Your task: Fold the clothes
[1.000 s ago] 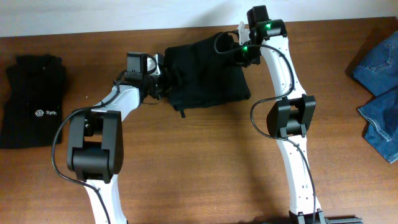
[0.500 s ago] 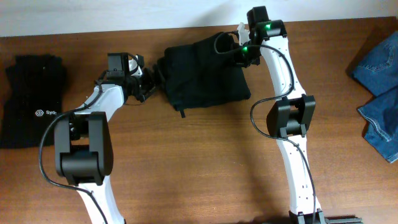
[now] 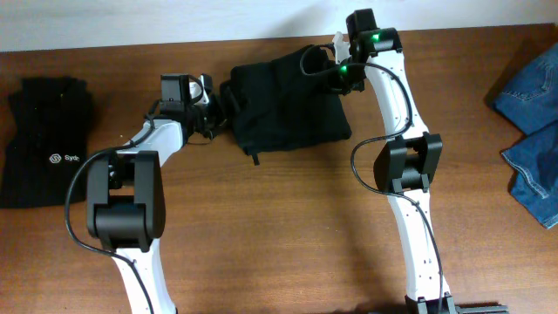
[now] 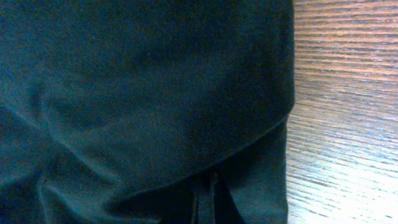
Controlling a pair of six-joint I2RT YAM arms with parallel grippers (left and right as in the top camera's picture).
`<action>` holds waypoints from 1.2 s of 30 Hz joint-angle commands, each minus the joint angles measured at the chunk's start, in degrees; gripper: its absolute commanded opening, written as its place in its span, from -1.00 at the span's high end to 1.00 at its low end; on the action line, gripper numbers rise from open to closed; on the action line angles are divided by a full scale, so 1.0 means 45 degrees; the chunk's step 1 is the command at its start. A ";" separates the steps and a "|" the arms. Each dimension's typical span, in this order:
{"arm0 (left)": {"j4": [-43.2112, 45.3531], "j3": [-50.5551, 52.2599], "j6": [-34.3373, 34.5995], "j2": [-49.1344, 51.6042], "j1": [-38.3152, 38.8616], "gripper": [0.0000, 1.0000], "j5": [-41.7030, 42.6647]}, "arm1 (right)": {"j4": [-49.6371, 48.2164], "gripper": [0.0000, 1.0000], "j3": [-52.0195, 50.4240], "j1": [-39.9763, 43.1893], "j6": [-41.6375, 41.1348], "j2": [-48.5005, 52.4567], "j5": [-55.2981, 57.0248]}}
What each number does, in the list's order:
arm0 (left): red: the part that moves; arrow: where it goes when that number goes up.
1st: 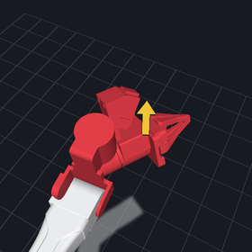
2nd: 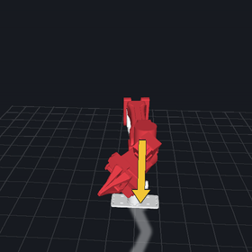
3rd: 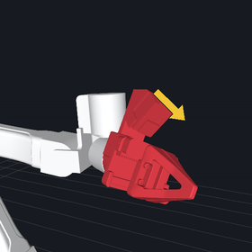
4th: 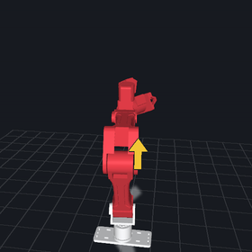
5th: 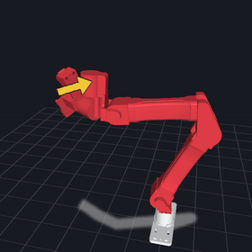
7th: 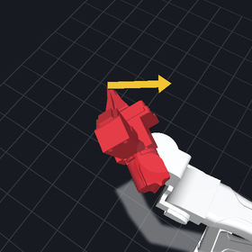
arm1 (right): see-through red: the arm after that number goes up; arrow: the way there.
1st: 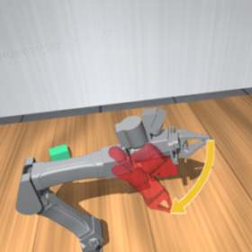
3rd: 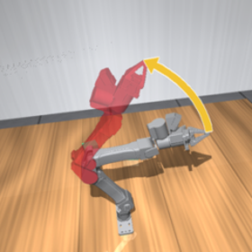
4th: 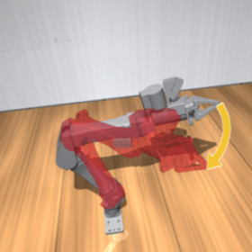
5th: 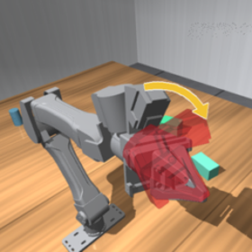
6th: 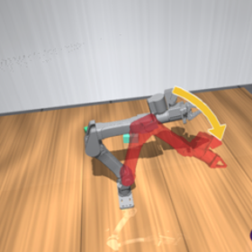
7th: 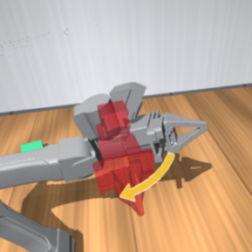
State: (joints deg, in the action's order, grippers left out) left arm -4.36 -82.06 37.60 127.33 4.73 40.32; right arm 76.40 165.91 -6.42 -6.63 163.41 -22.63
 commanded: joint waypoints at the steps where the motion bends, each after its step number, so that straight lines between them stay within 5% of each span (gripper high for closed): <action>1: -0.0398 0.0219 0.0306 0.0899 0.0287 -0.99 -0.0131 | 0.0058 0.92 -0.0063 0.0039 0.0087 0.0257 -0.0262; 8: -0.0321 0.0219 0.0505 0.0976 0.0758 -0.99 0.0073 | 0.0063 0.92 -0.0063 0.0243 0.0083 0.0257 -0.0277; 18: 0.2191 0.0219 0.1836 0.2132 0.1496 -0.97 0.0612 | 0.0209 0.92 -0.0063 0.0267 0.0087 0.0257 -0.0321; 20: 0.3041 0.0214 0.2147 0.2351 0.1496 -0.57 0.0782 | 0.0204 0.92 -0.0058 0.0267 0.0087 0.0257 -0.0495; 24: 0.4702 0.0214 0.2890 0.2574 0.1496 0.91 0.0840 | 0.0253 0.92 -0.0058 0.0287 0.0087 0.0238 -0.0641; 31: 0.7606 -0.0408 0.3798 0.2569 0.0947 0.99 0.0865 | 0.0291 0.92 0.0131 0.0670 0.0092 -0.0811 -0.0617; 36: 0.7718 -0.2589 0.3779 0.2560 0.0155 0.99 0.1243 | 0.0291 0.92 0.0675 0.1039 0.0102 -0.1773 -0.0491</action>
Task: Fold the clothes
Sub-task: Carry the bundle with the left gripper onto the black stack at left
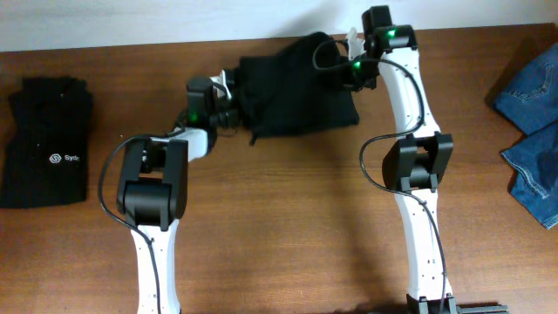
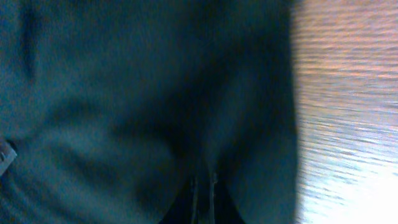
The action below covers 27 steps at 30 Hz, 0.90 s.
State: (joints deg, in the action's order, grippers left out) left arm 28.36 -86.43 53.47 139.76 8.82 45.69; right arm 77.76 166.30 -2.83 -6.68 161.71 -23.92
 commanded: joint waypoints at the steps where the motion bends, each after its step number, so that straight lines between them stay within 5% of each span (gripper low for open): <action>1: 0.0437 -0.2137 0.0253 -0.0233 -0.0869 0.99 0.0112 | -0.0010 0.92 0.0593 0.0316 0.0112 -0.1598 -0.0199; 5: -0.0665 -0.3983 -0.0384 -0.0515 -0.1137 0.99 0.0136 | -0.0005 0.92 0.0597 0.0408 0.0107 -0.2079 -0.0204; 9: -0.4002 -0.5095 -0.2273 -0.1443 -0.1171 0.99 -0.0510 | 0.0019 0.92 0.0597 0.0408 0.0107 -0.2302 -0.0204; 15: -0.9602 -0.5319 -0.4692 -0.3803 -0.1185 0.99 -0.4736 | 0.0146 0.92 0.0597 0.0408 0.0107 -0.2356 -0.0209; 20: -1.2526 -0.5319 -0.4838 -0.5765 -0.1593 0.99 -0.8505 | 0.0189 0.92 0.0597 0.0408 0.0107 -0.2356 -0.0209; 27: -1.4372 -0.5319 -0.3478 -0.7630 -0.2778 0.99 -1.0788 | 0.0189 0.92 0.0597 0.0408 0.0107 -0.2356 -0.0214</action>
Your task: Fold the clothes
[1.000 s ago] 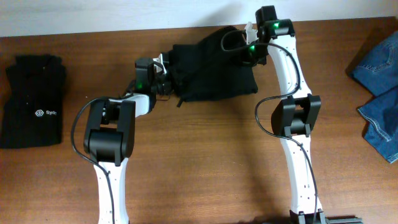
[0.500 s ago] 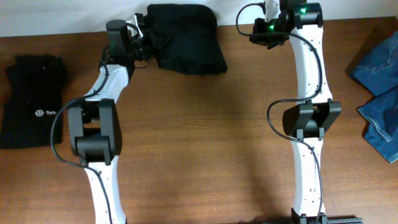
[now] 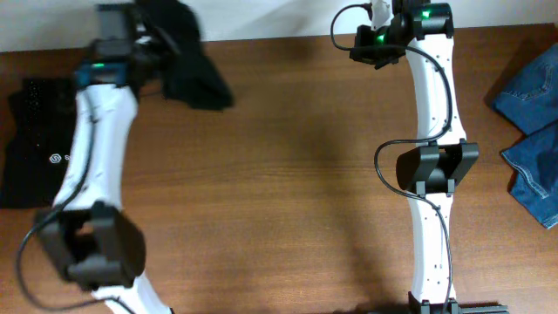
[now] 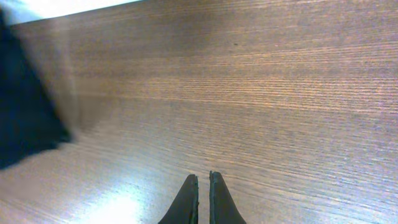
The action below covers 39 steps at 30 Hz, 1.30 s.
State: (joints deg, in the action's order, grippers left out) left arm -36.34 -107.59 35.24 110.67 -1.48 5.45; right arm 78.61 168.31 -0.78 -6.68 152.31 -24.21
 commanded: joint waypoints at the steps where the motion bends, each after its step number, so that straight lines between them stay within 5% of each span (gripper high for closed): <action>1: -0.0151 -0.0617 0.0865 -0.1326 -0.0651 0.99 -0.2166 | 0.0000 0.92 0.0151 -0.0049 0.0107 -0.0267 -0.0151; 6: -0.1370 -0.0617 0.2681 -0.1894 -0.1792 0.99 -0.2856 | 0.0015 0.92 0.0151 -0.0087 0.0102 -0.0267 -0.0165; 15: -0.2166 -0.0529 0.1923 -0.2599 -0.3551 0.99 -0.3041 | 0.0267 0.92 0.0151 -0.0087 0.0102 -0.0267 -0.0194; 29: 0.1953 0.1146 0.1588 -0.2691 -0.5843 0.99 -0.0840 | 0.0743 0.92 0.0151 -0.0476 -0.0287 -0.0267 -0.0194; 39: 0.9418 0.6397 0.2011 -0.2696 -0.6965 0.99 0.2657 | 0.1258 0.92 0.0151 -0.0962 -0.0432 -0.0272 -0.0185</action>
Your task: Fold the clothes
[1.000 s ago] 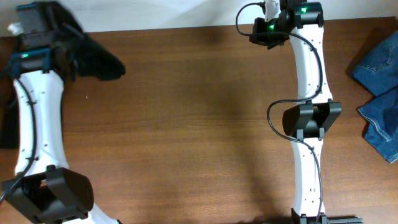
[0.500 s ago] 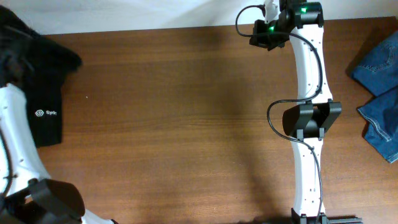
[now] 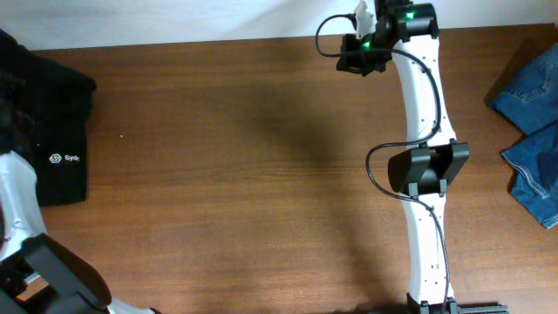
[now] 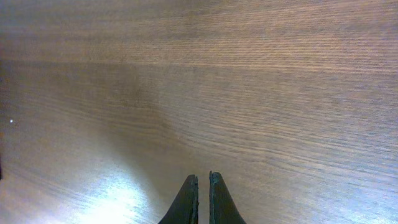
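A rumpled black garment [image 3: 54, 80] lies at the far left of the table, over the far end of a folded black garment with a white logo [image 3: 63, 166]. My left arm [image 3: 16, 196] reaches up along the left edge of the overhead view. Its gripper is lost against the black cloth there. My right gripper [image 3: 343, 54] hangs over bare wood near the table's far edge. In the right wrist view the right gripper [image 4: 203, 178] is shut with nothing between its fingers.
Blue denim clothes [image 3: 534, 113] lie at the right edge of the wooden table [image 3: 244, 174]. A white wall borders the far edge. The right arm's links run down the table's right half.
The left arm has swung further left, and the black garment went from the air at the far left to resting by the folded stack. The right gripper shifted slightly left, still shut.
Both grippers were at the black garment at the table's far middle, left and right of it. Then it sat flatter near the far edge. Later the left arm alone carried it leftward, the right gripper shut over bare wood. Now it lies on the stack.
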Controlling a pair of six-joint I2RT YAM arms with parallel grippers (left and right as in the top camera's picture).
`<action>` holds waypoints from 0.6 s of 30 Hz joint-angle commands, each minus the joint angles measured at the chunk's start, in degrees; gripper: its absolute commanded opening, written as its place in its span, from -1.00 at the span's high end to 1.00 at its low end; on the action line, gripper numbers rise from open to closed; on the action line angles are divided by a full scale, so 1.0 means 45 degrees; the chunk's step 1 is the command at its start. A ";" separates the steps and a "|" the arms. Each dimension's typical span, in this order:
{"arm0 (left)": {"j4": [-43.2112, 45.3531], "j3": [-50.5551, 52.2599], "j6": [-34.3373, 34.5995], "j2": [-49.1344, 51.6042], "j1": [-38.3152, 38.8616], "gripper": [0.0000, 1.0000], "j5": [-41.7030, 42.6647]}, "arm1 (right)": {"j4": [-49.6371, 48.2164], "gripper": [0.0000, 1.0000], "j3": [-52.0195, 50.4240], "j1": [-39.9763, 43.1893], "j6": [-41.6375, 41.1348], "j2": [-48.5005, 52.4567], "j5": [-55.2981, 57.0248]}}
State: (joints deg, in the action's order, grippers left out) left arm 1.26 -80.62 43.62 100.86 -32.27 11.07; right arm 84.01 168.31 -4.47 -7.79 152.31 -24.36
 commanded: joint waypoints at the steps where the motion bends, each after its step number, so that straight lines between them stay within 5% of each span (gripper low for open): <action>1: 0.1117 0.0646 0.0151 -0.0510 -0.0160 0.99 0.1409 | 0.0053 0.92 0.0151 -0.0185 -0.0369 -0.0267 -0.0151; 10: 0.1375 0.2608 0.0690 -0.0510 -0.1059 0.99 0.1472 | 0.0073 0.92 0.0151 -0.0447 -0.0767 -0.0272 -0.0160; 18: 0.5537 0.4959 0.1171 -0.0510 -0.2263 0.99 0.2312 | 0.0301 0.94 0.0151 -0.0515 -0.0845 -0.0272 -0.0160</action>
State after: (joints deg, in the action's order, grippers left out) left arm 22.79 -59.72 47.86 100.86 -40.80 20.43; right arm 85.27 168.31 -6.22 -10.83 152.31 -24.43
